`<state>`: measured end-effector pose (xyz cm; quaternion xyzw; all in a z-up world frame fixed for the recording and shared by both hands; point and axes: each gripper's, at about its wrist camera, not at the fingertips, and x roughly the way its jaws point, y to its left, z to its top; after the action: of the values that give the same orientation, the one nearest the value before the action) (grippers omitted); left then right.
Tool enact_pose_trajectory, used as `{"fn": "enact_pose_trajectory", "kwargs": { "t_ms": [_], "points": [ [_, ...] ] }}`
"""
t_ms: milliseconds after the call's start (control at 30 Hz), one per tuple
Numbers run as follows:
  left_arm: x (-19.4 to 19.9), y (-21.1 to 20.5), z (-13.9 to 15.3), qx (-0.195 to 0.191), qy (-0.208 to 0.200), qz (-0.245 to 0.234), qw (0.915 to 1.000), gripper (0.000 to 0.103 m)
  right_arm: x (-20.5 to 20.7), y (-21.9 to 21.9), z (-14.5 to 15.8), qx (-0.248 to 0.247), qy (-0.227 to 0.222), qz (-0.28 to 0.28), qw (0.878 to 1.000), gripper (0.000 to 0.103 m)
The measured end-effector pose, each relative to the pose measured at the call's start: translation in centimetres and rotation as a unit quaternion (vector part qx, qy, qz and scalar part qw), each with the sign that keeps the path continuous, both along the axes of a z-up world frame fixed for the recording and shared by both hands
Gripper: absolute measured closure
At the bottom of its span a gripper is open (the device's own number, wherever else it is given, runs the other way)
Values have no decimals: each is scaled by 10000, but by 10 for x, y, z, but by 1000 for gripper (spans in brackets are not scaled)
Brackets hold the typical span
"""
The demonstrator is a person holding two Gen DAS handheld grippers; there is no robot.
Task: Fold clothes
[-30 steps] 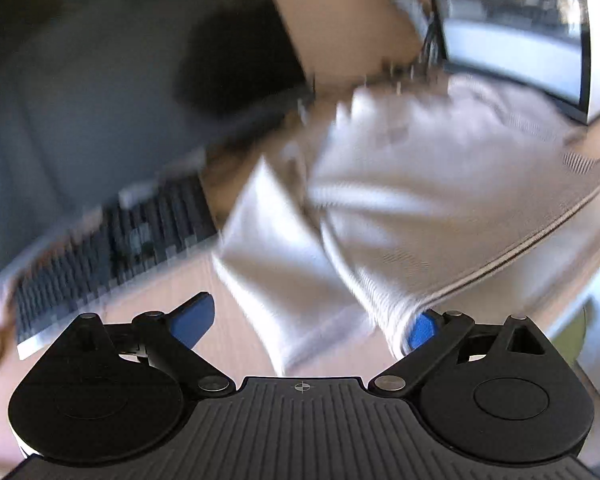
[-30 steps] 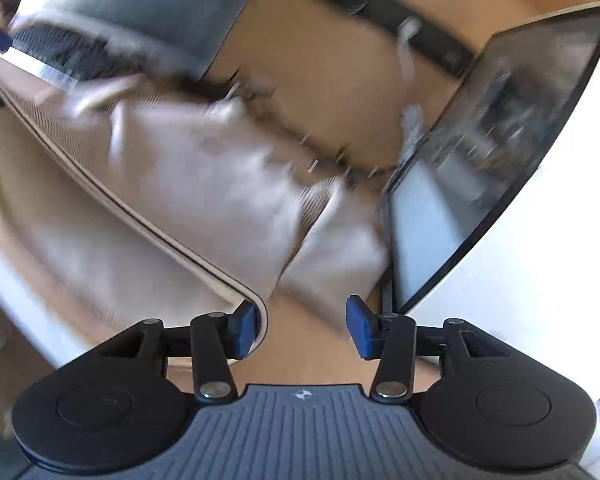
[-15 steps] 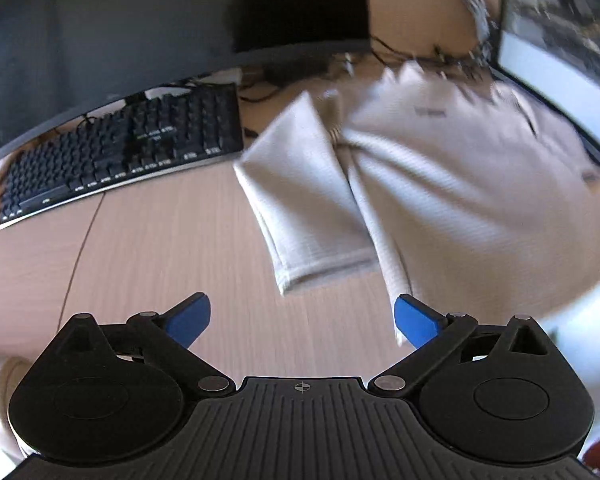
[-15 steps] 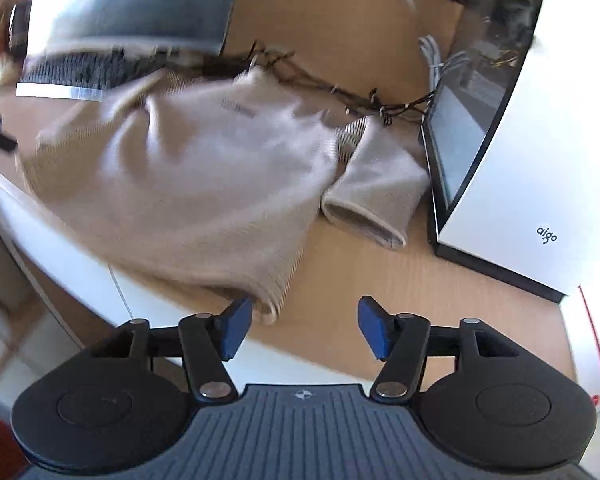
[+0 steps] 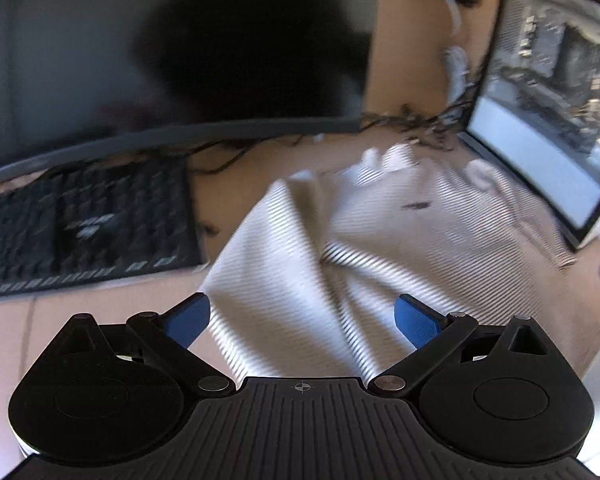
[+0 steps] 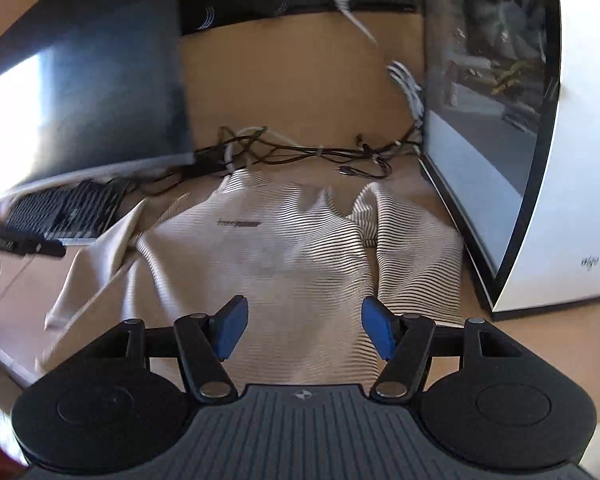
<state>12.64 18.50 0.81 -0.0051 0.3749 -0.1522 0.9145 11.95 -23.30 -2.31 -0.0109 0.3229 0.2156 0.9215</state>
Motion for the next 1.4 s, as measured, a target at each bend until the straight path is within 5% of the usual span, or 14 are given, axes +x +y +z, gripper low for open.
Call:
{"fn": "enact_pose_trajectory", "kwargs": {
  "t_ms": [167,467,633,800,933,1067,1200,1400],
  "points": [
    [28,-8,-10,-95,-124,-283,9995,2,21,29,10,-179,160,-206,9995,60],
    [73,8,-26,-143,40,535,9985,2,102,75,47,-676,-328,664,9950,60],
    [92,6,-30,-12,149,882,9960,2,165,110,15,-439,-96,1271,9909,60],
    [106,-16,-43,539,233,873,9945,5,194,141,-21,-314,194,1865,9818,60],
    [116,-33,-54,897,320,816,9921,34,185,139,-48,-164,577,2159,9746,59],
    [123,-46,-64,1167,398,689,9900,37,172,121,-73,-79,826,2161,9728,58],
    [129,-46,-64,1331,399,871,9865,86,163,113,-79,-48,791,2152,9734,58],
    [117,-22,-21,1275,-287,1392,9816,90,156,107,-80,-68,760,2127,9741,55]
  ]
}}
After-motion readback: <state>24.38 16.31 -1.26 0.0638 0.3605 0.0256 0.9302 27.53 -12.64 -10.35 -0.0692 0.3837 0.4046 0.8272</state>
